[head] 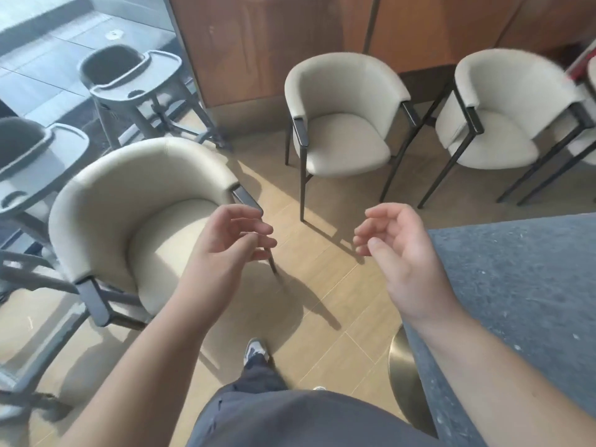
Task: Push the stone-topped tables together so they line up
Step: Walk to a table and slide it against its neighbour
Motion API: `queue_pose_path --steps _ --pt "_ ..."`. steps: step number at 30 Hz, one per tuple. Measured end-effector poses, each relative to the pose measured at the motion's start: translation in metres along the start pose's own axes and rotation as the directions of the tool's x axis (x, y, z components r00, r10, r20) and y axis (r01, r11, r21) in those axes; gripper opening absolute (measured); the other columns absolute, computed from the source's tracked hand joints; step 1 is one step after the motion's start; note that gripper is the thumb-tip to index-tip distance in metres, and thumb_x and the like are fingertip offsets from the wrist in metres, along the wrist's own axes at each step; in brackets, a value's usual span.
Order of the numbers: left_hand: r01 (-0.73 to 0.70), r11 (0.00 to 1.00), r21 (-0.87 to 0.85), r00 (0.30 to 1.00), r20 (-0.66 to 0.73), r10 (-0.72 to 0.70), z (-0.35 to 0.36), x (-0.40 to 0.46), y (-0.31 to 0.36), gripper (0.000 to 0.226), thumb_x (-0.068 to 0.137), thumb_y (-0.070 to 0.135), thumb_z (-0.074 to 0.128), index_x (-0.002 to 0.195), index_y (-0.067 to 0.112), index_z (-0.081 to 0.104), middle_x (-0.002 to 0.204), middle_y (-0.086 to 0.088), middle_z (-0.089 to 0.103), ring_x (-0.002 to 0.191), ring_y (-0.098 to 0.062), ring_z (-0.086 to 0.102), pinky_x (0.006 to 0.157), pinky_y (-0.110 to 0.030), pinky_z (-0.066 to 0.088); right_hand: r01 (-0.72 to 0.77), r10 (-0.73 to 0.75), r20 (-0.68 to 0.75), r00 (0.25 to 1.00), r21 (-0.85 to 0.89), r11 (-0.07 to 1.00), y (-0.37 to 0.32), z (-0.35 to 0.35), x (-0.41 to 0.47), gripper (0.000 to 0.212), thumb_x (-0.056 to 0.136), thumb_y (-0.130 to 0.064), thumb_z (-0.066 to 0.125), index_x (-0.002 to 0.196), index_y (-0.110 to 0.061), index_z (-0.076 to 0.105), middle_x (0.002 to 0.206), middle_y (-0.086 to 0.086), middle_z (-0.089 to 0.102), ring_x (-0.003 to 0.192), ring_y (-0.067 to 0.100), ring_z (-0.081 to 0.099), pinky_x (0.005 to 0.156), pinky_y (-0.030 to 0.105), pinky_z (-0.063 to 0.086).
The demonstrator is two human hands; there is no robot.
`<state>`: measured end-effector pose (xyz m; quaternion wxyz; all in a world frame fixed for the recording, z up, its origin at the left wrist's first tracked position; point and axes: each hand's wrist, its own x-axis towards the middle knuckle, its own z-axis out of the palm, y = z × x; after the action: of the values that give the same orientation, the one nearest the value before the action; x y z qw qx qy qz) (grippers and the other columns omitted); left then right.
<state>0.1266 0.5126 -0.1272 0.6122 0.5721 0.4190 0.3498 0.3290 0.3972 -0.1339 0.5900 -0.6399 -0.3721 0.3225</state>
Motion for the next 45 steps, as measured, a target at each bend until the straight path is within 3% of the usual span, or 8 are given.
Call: queue_pose_path --steps 3,8,16,22,26,34,40,45 --pt "-0.001 1.0 -0.002 0.999 0.053 0.001 -0.008 0.068 0.0 0.03 0.083 0.008 0.049 0.11 0.013 0.06 0.095 -0.004 0.069 0.089 -0.026 0.069 0.089 -0.051 0.055 -0.02 0.018 -0.061 0.998 -0.029 0.999 0.008 0.014 0.051 0.035 0.094 0.011 0.043 0.113 -0.017 0.054 0.1 0.006 0.063 0.095 0.02 0.064 0.088 0.034 0.055" --pt "0.014 0.998 0.053 0.975 0.222 -0.025 -0.014 0.181 0.009 0.029 0.084 0.005 0.047 0.111 0.011 0.057 0.093 -0.002 0.068 0.088 -0.022 0.068 0.08 -0.039 0.054 -0.055 0.046 -0.223 0.974 -0.034 0.998 0.008 0.037 0.131 0.035 0.094 0.014 0.041 0.113 -0.013 0.053 0.097 0.005 0.062 0.091 0.013 0.064 0.086 0.031 0.056" --pt "0.001 0.997 0.079 0.886 0.462 -0.037 0.045 0.307 0.032 0.026 0.097 -0.007 0.044 0.112 0.009 0.056 0.096 -0.008 0.066 0.088 -0.021 0.068 0.087 -0.045 0.055 -0.091 0.066 -0.447 0.892 -0.036 0.995 0.008 0.021 0.204 0.036 0.093 0.013 0.043 0.114 -0.014 0.053 0.099 0.006 0.063 0.095 0.02 0.064 0.089 0.035 0.055" --pt "-0.061 0.989 0.133 0.807 0.59 -0.03 0.129 0.38 0.038 0.027 0.098 -0.006 0.042 0.111 0.012 0.057 0.099 -0.01 0.068 0.093 -0.029 0.069 0.09 -0.049 0.057 -0.145 0.093 -0.592 0.801 -0.041 0.989 0.02 -0.04 0.248 0.035 0.094 0.012 0.044 0.116 -0.013 0.054 0.1 0.006 0.064 0.096 0.016 0.065 0.091 0.033 0.055" --pt "-0.103 0.981 0.162 0.76 0.649 -0.028 0.199 0.428 0.044 0.027 0.098 -0.007 0.042 0.112 0.011 0.057 0.103 -0.012 0.068 0.095 -0.029 0.069 0.088 -0.043 0.057 -0.16 0.106 -0.654 0.749 -0.024 0.987 0.036 -0.096 0.286 0.035 0.094 0.01 0.044 0.114 -0.017 0.055 0.099 0.003 0.065 0.094 0.017 0.065 0.089 0.029 0.054" --pt "-0.143 0.967 0.212 0.683 0.728 -0.058 0.34 0.497 0.058 0.027 0.098 -0.007 0.042 0.111 0.012 0.057 0.096 -0.004 0.07 0.091 -0.026 0.069 0.085 -0.038 0.058 -0.166 0.162 -0.673 0.722 0.059 0.984 0.052 -0.191 0.373 0.038 0.093 0.009 0.045 0.114 -0.021 0.055 0.101 0.002 0.065 0.095 0.014 0.066 0.089 0.031 0.055" --pt "-0.16 0.951 0.264 0.574 0.809 -0.128 0.424 0.522 0.051 0.026 0.098 -0.009 0.041 0.116 0.005 0.055 0.101 -0.014 0.068 0.092 -0.029 0.068 0.086 -0.045 0.057 -0.199 0.206 -0.755 0.622 0.102 0.975 0.063 -0.247 0.387 0.04 0.093 0.008 0.046 0.111 -0.027 0.055 0.099 -0.003 0.066 0.096 0.013 0.065 0.09 0.031 0.054" --pt "-0.2 0.943 0.267 0.421 0.892 -0.164 0.508 0.544 0.043 0.029 0.097 -0.01 0.041 0.116 0.006 0.055 0.1 -0.011 0.068 0.087 -0.021 0.068 0.084 -0.042 0.056 -0.217 0.261 -0.856 0.446 0.18 0.959 0.074 -0.29 0.397 0.038 0.094 0.004 0.047 0.11 -0.029 0.057 0.097 -0.006 0.067 0.094 0.011 0.066 0.088 0.028 0.053"
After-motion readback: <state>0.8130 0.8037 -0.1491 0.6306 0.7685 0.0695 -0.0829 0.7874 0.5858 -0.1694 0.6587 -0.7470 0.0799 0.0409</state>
